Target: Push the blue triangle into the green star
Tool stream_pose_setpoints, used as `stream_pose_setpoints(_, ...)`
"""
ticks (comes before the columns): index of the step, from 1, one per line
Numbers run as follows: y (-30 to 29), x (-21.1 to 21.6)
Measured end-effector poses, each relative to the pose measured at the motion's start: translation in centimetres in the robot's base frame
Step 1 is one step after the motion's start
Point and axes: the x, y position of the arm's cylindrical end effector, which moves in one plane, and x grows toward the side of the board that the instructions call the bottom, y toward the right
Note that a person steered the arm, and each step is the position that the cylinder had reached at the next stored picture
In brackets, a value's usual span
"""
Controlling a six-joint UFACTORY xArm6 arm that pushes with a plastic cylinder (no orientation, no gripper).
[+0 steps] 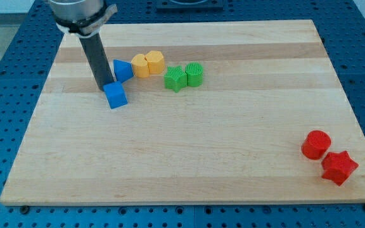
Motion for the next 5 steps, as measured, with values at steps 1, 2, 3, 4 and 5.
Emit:
stream_pose_setpoints(1,0.4,0.0)
stream_pose_setpoints(2,-0.4,0.0)
stream_pose_setpoints(3,-3.3,-1.2)
stream_pose_setpoints(4,-4.1,-8.0)
stream_pose_setpoints(5,-0.3,-7.2)
